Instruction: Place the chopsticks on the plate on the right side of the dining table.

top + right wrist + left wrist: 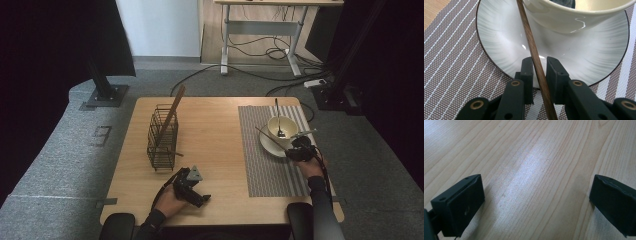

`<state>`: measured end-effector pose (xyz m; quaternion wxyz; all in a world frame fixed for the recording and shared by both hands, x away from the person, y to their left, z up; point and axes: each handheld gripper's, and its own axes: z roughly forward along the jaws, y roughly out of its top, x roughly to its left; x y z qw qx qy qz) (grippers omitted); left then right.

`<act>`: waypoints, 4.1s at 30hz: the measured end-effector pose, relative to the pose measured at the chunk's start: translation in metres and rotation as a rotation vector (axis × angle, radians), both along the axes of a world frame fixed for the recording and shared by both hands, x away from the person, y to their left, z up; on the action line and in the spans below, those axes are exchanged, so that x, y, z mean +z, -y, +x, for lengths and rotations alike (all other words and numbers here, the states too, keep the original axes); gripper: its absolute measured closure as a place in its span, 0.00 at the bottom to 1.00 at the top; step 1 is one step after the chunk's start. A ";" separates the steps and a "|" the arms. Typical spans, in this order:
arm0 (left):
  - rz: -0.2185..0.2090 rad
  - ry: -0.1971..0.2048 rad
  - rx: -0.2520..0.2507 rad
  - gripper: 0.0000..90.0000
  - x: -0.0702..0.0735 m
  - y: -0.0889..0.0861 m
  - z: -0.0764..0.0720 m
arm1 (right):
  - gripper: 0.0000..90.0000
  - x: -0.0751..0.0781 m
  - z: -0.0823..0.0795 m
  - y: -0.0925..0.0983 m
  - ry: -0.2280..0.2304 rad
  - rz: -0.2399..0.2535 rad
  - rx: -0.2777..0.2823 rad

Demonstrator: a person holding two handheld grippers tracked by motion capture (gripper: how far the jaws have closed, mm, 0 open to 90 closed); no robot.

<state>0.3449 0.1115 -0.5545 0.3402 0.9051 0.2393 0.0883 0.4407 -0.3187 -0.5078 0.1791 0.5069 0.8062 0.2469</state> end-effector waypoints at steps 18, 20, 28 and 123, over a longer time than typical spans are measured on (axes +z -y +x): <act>0.000 0.000 0.000 0.00 0.000 0.000 0.000 | 0.57 0.012 -0.009 0.009 0.057 0.067 -0.027; 0.001 0.000 0.000 0.00 0.000 0.000 0.000 | 0.52 0.016 -0.013 0.010 0.069 0.081 -0.027; 0.000 0.000 0.000 0.00 0.000 0.000 0.000 | 0.20 0.020 -0.032 -0.003 0.141 0.088 0.012; 0.001 0.000 0.000 0.00 0.000 0.001 0.001 | 0.00 -0.038 -0.002 0.023 0.232 0.126 -0.175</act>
